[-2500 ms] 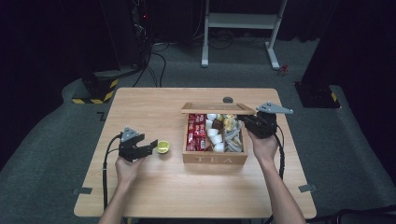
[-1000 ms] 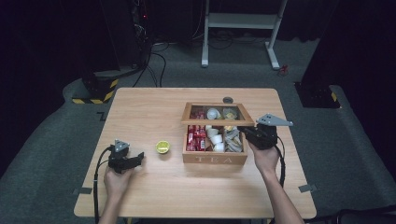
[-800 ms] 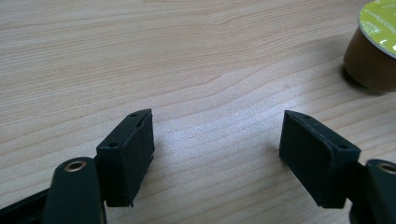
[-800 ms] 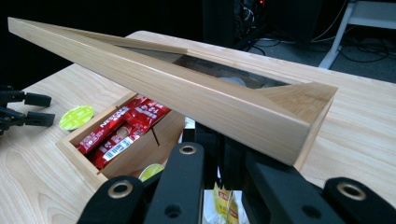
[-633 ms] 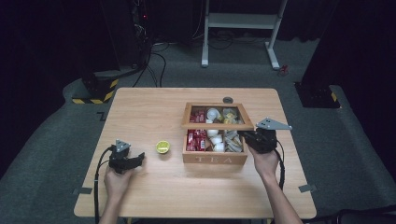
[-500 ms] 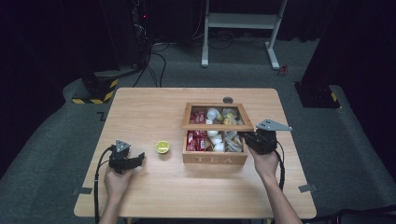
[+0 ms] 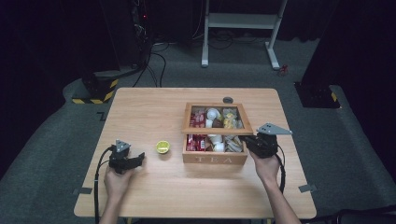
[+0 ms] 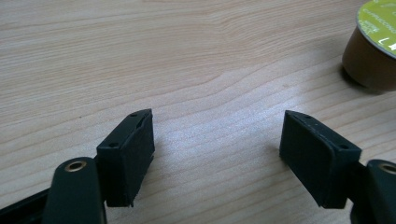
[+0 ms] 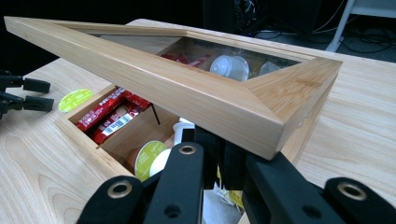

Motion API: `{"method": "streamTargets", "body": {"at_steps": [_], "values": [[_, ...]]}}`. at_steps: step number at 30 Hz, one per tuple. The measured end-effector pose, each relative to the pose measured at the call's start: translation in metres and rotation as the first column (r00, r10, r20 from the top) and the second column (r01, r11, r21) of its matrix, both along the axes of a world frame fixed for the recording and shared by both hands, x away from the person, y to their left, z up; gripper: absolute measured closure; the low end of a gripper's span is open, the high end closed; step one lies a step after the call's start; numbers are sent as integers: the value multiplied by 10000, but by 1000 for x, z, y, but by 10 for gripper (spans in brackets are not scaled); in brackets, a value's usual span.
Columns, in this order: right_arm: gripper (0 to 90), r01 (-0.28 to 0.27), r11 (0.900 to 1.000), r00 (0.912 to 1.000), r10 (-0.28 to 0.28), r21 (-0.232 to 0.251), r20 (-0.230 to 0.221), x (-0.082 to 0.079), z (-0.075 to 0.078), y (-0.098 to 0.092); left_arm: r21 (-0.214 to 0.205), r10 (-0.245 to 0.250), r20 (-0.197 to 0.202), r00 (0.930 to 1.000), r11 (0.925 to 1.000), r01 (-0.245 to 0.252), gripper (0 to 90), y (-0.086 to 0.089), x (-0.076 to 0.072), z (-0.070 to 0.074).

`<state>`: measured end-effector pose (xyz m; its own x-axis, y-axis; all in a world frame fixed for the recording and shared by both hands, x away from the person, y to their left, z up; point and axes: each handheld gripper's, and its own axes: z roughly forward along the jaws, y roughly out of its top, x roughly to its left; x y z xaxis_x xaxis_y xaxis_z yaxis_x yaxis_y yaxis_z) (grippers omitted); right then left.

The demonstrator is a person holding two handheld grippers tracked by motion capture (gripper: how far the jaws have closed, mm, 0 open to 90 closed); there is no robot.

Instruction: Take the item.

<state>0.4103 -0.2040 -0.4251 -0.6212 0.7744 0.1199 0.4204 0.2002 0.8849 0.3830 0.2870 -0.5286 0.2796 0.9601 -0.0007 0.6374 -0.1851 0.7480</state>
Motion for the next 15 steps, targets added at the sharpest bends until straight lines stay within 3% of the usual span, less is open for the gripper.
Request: {"method": "streamTargets", "body": {"at_steps": [15], "values": [[874, -45, 10000, 9997, 44, -54, -238, -6, -14, -1, 7, -10, -29, 10000, 10000, 10, 265, 0, 0, 0]]}}
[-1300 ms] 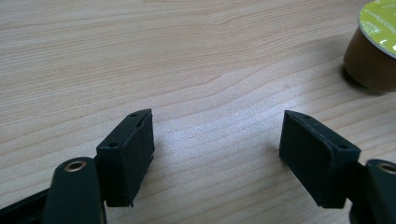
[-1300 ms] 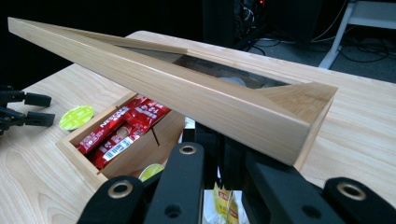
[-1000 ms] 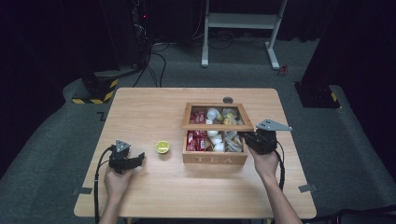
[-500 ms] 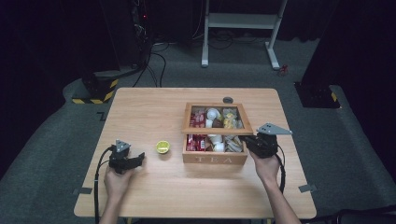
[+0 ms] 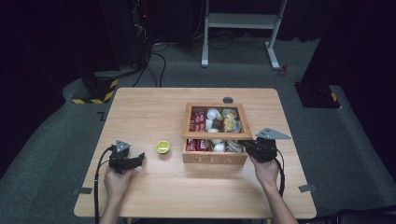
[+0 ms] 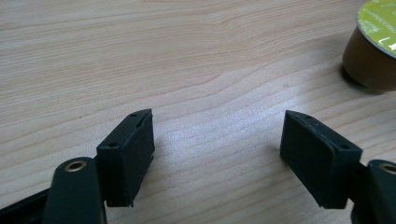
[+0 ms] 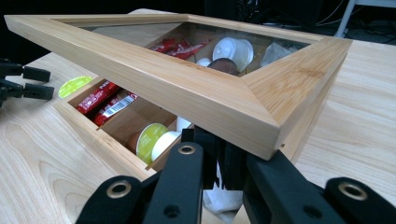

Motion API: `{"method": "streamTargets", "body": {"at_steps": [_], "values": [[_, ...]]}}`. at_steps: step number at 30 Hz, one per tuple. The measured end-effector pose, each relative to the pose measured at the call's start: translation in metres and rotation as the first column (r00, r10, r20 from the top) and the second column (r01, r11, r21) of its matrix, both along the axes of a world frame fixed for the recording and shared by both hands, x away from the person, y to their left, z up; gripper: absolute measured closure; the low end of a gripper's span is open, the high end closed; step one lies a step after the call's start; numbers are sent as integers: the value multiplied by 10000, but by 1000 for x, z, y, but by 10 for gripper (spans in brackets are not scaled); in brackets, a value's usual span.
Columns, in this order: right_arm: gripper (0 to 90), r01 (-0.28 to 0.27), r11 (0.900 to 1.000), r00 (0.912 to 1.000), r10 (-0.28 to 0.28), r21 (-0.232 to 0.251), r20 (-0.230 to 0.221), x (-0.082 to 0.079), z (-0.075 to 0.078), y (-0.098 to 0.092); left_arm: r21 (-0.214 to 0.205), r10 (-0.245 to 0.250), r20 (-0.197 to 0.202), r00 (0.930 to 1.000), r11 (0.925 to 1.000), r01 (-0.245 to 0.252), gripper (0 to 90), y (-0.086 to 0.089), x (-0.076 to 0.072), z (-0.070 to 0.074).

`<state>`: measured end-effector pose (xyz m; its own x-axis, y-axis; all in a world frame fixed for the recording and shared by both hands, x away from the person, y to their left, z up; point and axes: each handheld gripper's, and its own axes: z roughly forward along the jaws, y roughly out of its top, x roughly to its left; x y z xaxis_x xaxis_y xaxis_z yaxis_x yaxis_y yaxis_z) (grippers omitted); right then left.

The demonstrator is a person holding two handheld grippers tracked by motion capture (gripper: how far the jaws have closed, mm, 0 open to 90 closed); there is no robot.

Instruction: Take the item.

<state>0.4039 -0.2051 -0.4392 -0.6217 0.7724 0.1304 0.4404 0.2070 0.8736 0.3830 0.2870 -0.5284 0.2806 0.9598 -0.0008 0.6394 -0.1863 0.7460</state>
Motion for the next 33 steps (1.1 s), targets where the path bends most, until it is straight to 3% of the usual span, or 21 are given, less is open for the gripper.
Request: {"method": "streamTargets", "body": {"at_steps": [19, 33], "values": [[867, -32, 9999, 9990, 27, -110, -439, -10, -18, -3, -1, 7, -8, 10000, 10000, -7, 265, 0, 0, 0], [869, -136, 9997, 9987, 125, -213, -496, -21, -28, -8, 40, -33, -20, 10000, 10000, 33, 264, 0, 0, 0]]}}
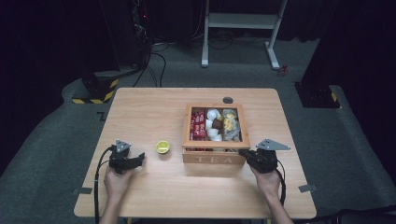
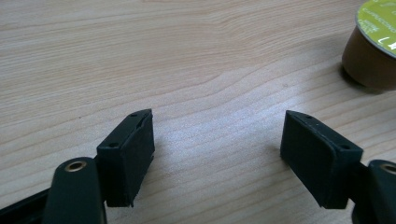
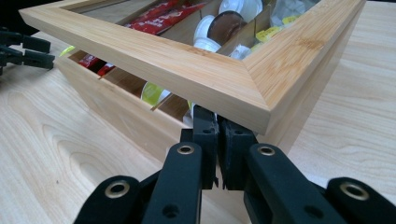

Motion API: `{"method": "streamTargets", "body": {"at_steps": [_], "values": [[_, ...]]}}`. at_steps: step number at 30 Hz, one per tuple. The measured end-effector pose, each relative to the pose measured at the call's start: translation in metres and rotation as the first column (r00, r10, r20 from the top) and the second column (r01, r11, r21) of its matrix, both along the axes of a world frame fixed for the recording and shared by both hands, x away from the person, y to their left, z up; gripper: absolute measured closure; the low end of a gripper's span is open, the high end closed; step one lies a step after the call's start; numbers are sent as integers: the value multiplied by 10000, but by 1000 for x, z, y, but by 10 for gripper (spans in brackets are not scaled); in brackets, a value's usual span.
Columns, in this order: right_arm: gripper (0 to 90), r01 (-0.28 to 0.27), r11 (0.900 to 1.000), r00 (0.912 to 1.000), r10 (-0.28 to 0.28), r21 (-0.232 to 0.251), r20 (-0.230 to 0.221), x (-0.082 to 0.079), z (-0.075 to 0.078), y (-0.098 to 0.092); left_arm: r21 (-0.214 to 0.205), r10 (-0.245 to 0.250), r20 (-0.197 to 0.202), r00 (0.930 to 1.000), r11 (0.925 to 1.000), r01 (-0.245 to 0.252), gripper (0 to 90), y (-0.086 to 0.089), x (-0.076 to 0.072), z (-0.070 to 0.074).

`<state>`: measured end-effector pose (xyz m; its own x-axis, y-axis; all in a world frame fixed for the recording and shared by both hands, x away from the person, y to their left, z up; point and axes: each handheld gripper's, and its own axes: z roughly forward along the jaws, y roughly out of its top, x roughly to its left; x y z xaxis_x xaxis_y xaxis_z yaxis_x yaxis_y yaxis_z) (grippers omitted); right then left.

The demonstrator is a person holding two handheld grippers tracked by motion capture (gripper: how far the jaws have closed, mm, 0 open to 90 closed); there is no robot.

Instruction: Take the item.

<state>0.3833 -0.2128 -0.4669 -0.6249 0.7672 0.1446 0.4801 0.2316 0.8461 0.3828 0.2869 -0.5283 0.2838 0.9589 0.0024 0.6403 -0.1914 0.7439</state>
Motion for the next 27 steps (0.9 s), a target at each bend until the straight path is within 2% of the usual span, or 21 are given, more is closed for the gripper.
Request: {"method": "streamTargets", "body": {"at_steps": [17, 27], "values": [[869, -48, 9999, 10000, 49, 100, -57, -10, -3, -5, -7, 7, 34, 10000, 10000, -7, 264, 0, 0, 0], [867, -196, 9994, 9993, 187, -283, -309, -13, -9, -5, 6, -10, 47, 10000, 10000, 10, 264, -1, 0, 0]]}}
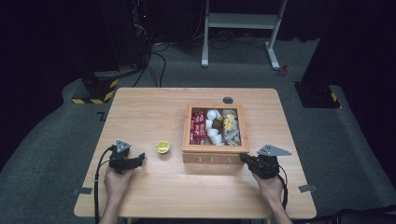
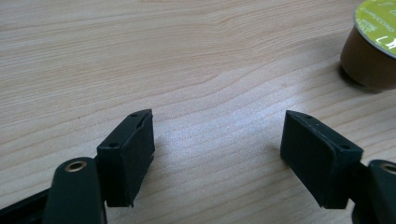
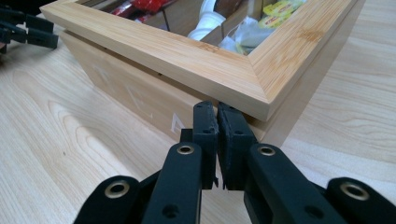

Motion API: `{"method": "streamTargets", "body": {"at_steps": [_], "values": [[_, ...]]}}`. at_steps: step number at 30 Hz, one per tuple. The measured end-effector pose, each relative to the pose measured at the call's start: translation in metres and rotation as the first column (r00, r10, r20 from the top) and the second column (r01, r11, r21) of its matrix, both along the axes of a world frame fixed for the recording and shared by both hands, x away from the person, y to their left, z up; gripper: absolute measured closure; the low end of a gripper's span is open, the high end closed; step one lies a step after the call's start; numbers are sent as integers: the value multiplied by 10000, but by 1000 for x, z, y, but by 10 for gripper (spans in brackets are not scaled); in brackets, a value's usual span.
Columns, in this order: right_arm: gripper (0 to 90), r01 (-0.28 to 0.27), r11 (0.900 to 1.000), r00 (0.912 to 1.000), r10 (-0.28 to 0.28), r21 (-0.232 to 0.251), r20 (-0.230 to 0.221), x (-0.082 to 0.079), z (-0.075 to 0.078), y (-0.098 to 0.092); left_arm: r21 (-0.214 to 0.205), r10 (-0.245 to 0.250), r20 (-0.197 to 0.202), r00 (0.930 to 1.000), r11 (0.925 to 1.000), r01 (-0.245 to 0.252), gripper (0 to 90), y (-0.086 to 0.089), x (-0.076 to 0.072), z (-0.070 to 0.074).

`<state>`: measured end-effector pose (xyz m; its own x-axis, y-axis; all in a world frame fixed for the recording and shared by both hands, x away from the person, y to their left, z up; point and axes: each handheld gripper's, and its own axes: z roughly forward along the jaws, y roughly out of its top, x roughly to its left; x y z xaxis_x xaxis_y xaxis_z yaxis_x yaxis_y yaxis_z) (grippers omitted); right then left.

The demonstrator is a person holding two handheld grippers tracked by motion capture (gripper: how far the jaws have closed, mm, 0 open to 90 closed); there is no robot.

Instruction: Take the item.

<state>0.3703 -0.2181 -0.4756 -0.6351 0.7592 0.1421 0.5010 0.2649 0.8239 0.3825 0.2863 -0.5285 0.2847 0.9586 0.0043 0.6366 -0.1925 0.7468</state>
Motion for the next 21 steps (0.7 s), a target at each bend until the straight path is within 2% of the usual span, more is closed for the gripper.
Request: {"method": "streamTargets", "body": {"at_steps": [6, 9, 12, 21], "values": [[860, -274, 9996, 9994, 273, -31, -208, -1, -2, -2, -1, 5, 1, 10000, 10000, -5, 265, 0, 0, 0], [850, -182, 9996, 9998, 180, 236, 95, -5, 6, -9, 12, -3, -6, 10000, 10000, 3, 264, 0, 0, 0], [848, -55, 9996, 9996, 48, 271, 286, -4, 14, -14, 1, 4, -1, 10000, 10000, -4, 264, 0, 0, 0], [815, 154, 9994, 9983, -172, 320, 551, 2, 24, -18, -1, 7, -2, 10000, 10000, -7, 264, 0, 0, 0]]}}
